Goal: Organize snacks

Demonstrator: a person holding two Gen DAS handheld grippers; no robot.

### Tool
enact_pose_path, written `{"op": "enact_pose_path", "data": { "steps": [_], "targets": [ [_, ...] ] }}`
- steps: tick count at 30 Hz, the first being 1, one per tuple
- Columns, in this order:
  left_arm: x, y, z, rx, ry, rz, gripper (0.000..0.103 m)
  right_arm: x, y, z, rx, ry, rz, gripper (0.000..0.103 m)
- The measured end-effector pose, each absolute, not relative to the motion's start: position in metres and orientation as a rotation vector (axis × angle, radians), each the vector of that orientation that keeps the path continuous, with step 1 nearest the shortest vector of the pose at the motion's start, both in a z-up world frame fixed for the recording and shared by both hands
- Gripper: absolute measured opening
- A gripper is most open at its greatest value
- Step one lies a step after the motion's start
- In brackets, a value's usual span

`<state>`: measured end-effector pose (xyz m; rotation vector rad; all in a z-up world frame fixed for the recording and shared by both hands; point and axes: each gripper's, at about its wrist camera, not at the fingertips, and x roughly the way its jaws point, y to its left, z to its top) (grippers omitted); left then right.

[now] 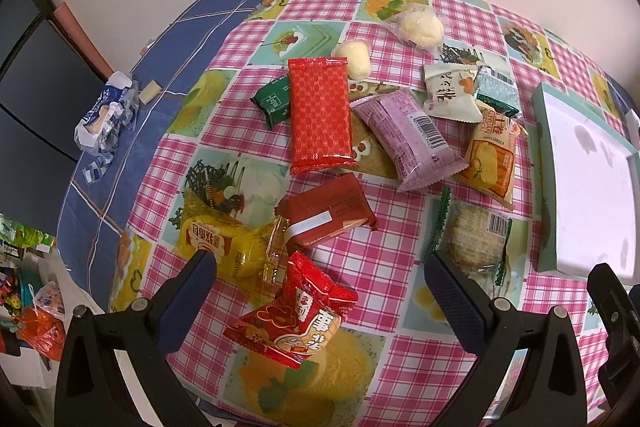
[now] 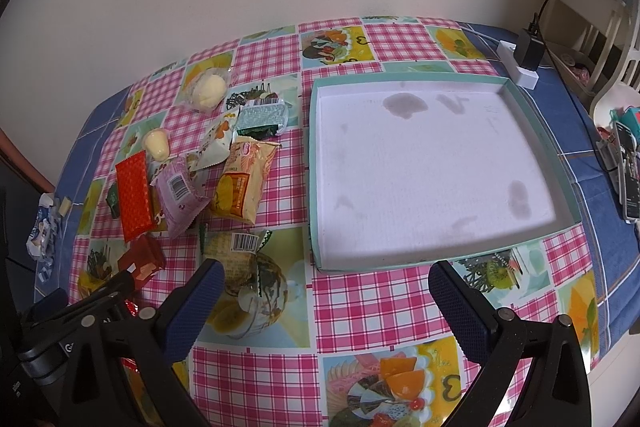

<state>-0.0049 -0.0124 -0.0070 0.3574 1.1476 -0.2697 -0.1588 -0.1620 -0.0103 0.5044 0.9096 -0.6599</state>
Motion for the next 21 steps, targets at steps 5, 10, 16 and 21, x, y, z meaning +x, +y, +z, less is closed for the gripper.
{"op": "enact_pose_path", "data": {
  "steps": [5, 10, 16, 21],
  "targets": [
    [-0.0053, -0.0124, -0.007, 0.357, 1.148, -0.269, 0.103, -0.1582, -0.1618, -0.0111, 0.504, 0.911, -0.66, 0.103],
    [-0.0052, -0.0124, -0.007, 0.357, 1.148, -0.269, 0.103, -0.158, -0.1619, -0.0112, 0.504, 0.912, -0.66, 0.103],
    [-0.005, -0.0127, -0.0069, 0.357, 1.148, -0.269, 0.103, -0.1578, -0.162, -0.0111, 0.504, 0.912, -0.66, 0.103],
    [-0.004, -0.011, -0.0064, 0.343, 1.152, -0.276, 0.103, -0.1571, -0.1624, -0.0107, 0.503, 0.912, -0.653, 0.103]
  ]
}}
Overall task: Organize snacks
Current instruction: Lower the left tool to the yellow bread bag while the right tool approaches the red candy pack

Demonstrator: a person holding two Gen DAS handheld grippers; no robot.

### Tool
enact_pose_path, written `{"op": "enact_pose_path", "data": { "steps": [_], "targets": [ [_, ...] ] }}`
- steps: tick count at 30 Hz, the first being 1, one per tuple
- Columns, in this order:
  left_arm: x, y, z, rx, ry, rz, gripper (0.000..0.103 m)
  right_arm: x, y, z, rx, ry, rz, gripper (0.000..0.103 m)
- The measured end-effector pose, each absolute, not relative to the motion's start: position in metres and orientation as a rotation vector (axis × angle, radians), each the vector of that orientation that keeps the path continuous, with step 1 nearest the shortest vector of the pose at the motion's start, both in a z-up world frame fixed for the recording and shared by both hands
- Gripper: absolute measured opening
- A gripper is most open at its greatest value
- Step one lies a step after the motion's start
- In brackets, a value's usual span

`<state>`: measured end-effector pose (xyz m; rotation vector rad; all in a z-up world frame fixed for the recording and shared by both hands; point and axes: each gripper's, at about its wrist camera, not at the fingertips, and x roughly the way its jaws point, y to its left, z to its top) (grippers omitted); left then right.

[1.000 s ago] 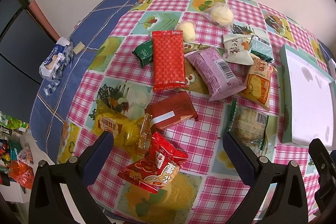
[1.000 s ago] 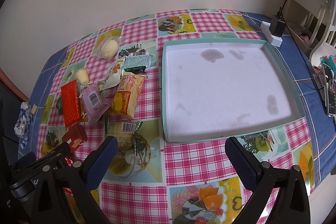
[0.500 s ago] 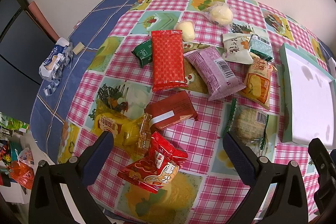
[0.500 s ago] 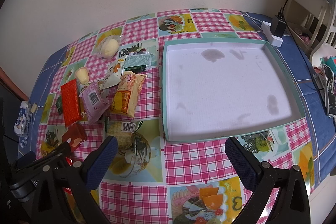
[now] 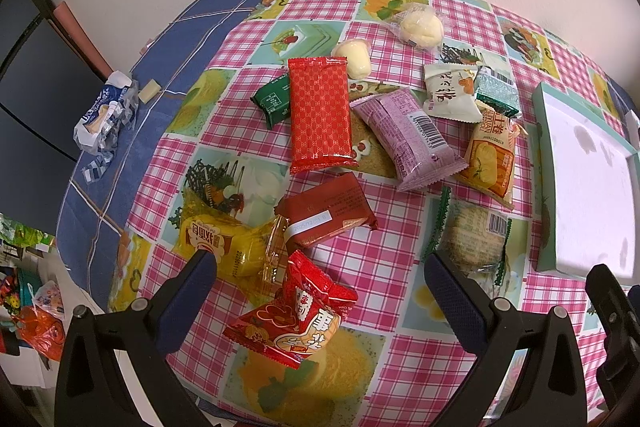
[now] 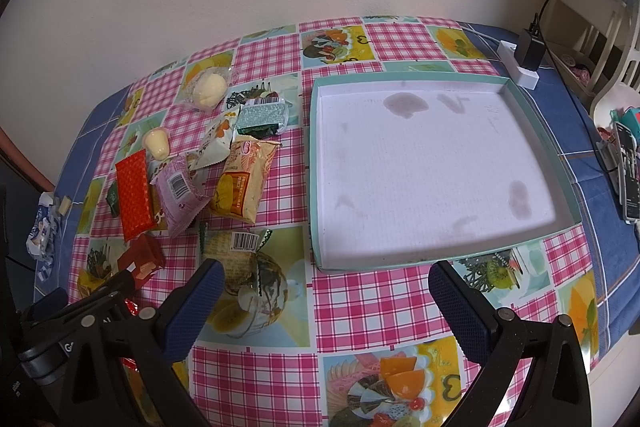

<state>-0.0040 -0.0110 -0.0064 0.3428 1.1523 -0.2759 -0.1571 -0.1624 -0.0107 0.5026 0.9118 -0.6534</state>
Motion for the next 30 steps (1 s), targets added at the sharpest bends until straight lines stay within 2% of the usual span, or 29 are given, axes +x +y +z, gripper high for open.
{"op": "enact_pose_path", "data": {
  "steps": [7, 18, 30],
  "targets": [
    [0.018, 0.03, -0.002, 0.209, 1.162, -0.167, 0.103, -0.134, -0.141, -0.03, 0.575, 0.958, -0.43, 0.103],
    [0.056, 0.115, -0.034, 0.01, 1.284, -0.033, 0.103, -0.07, -0.084, -0.042, 0.519, 1.069, -0.167, 0.103],
    [0.062, 0.125, -0.043, -0.046, 1.309, -0.089, 0.103, -0.032, -0.031, -0.078, 0.368, 1.268, 0.031, 0.103]
  ]
}}
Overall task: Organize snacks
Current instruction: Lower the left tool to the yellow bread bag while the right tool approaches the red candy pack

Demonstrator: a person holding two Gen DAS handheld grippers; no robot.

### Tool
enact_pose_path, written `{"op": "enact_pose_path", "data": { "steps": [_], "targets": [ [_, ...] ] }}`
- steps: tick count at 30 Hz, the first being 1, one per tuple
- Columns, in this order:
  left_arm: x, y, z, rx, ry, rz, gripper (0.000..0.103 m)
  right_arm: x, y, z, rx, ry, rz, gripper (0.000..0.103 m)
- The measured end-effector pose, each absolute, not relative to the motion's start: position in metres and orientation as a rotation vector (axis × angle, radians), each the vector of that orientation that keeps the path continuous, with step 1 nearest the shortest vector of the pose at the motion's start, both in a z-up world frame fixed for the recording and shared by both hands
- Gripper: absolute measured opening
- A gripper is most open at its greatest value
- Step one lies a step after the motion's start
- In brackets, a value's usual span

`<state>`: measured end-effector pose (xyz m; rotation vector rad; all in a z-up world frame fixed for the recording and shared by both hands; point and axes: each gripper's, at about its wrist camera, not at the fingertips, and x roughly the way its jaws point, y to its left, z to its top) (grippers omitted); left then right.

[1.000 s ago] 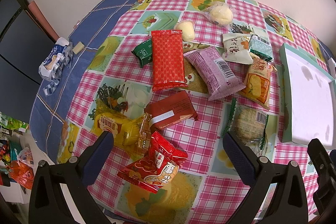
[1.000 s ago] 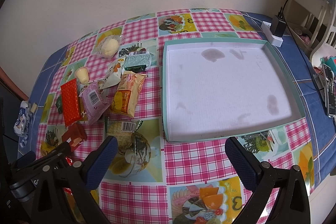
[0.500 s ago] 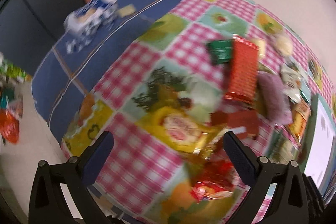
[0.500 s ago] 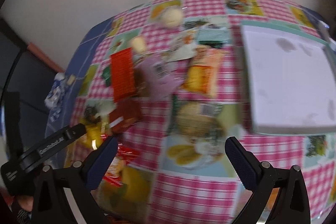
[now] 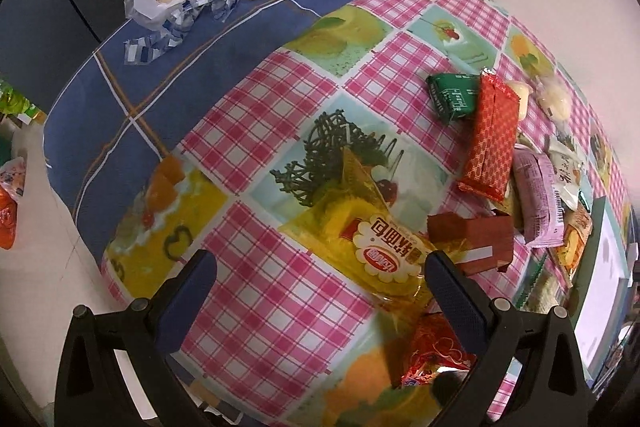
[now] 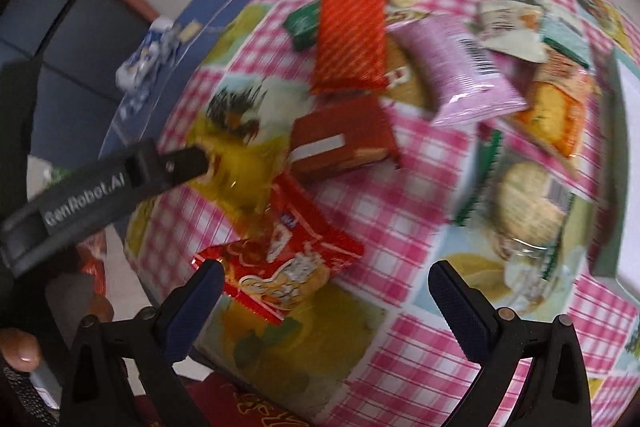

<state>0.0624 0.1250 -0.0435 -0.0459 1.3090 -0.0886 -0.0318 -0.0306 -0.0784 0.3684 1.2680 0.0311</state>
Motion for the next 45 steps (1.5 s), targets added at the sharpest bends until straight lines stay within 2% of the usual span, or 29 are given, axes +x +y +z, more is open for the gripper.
{"op": "enact_pose_path", "data": {
  "steps": [7, 15, 25, 27, 29, 31, 35, 41, 45],
  "targets": [
    [0.063, 0.125, -0.044, -0.052, 1.315, -0.103, 0.103, -0.019, -0.017, -0.092, 0.292, 1.319, 0.034, 0.103],
    [0.061, 0.116, -0.052, -0.052, 1.336, -0.136, 0.103, -0.014, -0.032, -0.098, 0.335, 1.314, -0.04, 0.102],
    [0.063, 0.098, -0.059, -0.042, 1.343, -0.207, 0.102, -0.022, -0.044, -0.091, 0.383, 1.291, -0.059, 0.079],
    [0.064, 0.096, -0.06, -0.032, 1.341, -0.217, 0.098, -0.025, -0.047, -0.09, 0.393, 1.283, -0.062, 0.076],
    [0.064, 0.092, -0.061, -0.022, 1.345, -0.233, 0.084, -0.026, -0.05, -0.089, 0.4, 1.277, -0.068, 0.071],
    [0.064, 0.089, -0.064, -0.017, 1.356, -0.244, 0.081, -0.031, -0.053, -0.088, 0.405, 1.274, -0.069, 0.071],
    [0.065, 0.086, -0.066, -0.03, 1.358, -0.262, 0.061, -0.031, -0.054, -0.085, 0.402, 1.265, -0.069, 0.069],
    [0.06, 0.091, -0.064, -0.053, 1.341, -0.263, 0.043, -0.033, -0.055, -0.082, 0.396, 1.246, -0.076, 0.067],
    [0.059, 0.093, -0.061, -0.062, 1.325, -0.274, 0.038, -0.034, -0.056, -0.078, 0.399, 1.23, -0.077, 0.067]
  ]
}}
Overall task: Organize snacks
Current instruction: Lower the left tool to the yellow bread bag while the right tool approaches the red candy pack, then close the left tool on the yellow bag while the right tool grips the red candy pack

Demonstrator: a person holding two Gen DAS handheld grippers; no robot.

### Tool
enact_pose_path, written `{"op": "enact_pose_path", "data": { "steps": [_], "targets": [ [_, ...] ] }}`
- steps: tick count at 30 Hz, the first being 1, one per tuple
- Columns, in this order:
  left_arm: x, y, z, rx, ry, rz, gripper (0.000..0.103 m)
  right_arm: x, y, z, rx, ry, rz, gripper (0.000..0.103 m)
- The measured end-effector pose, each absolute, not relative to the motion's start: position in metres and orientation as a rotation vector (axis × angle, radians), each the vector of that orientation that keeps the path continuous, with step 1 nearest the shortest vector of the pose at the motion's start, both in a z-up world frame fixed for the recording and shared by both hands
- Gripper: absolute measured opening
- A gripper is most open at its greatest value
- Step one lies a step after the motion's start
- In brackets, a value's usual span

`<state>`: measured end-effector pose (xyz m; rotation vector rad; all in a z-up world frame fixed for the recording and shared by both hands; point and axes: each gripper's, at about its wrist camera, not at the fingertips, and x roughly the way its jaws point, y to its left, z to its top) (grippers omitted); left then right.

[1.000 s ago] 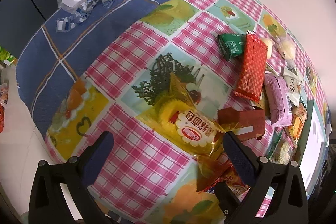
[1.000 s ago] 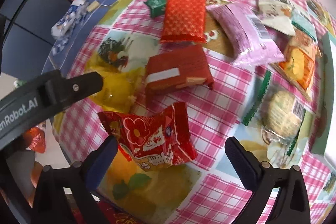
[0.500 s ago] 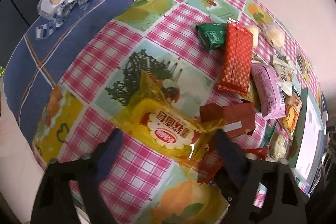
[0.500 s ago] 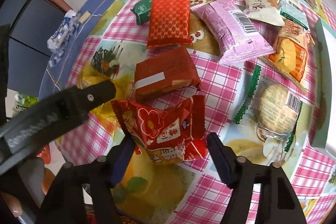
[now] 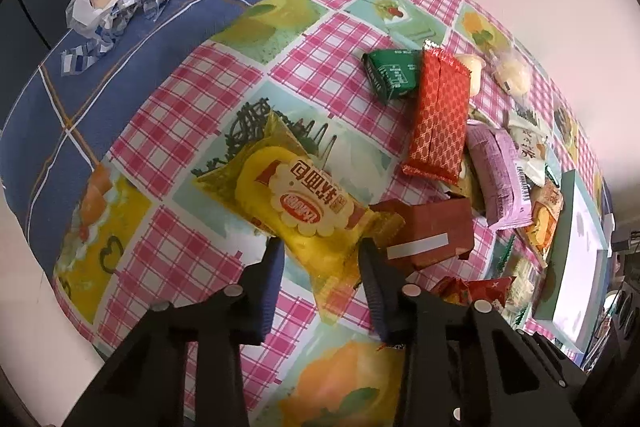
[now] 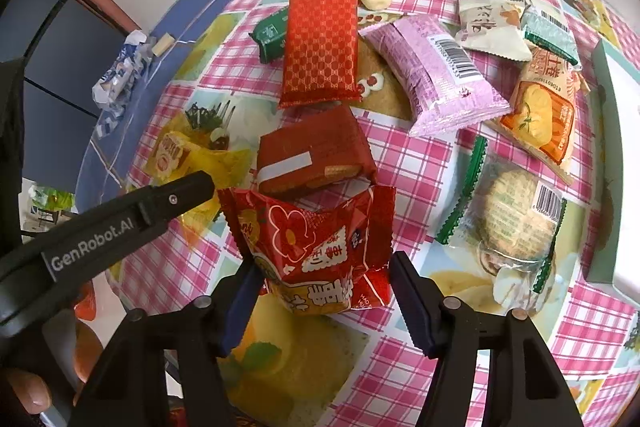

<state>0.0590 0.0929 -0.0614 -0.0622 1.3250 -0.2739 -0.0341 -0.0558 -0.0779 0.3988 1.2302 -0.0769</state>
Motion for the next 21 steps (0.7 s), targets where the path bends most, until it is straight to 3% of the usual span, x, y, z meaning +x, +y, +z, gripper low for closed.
{"op": "enact_pose_path", "data": {
  "steps": [8, 16, 18, 20, 21],
  "targets": [
    [0.06, 0.103, -0.057, -0.104, 1.312, -0.273, 0.03, -0.036, -0.06, -0.077, 0.415, 1.23, -0.091, 0.067],
    [0.064, 0.129, -0.058, -0.148, 1.335, -0.21, 0.031, -0.043, -0.075, -0.083, 0.463, 1.264, -0.162, 0.067],
    [0.065, 0.136, -0.058, -0.161, 1.338, -0.186, 0.036, -0.045, -0.079, -0.082, 0.471, 1.262, -0.18, 0.067],
    [0.065, 0.142, -0.055, -0.174, 1.329, -0.181, 0.052, -0.045, -0.081, -0.081, 0.474, 1.257, -0.188, 0.067],
    [0.065, 0.144, -0.054, -0.18, 1.322, -0.182, 0.056, -0.045, -0.082, -0.081, 0.472, 1.254, -0.193, 0.067]
  ]
}}
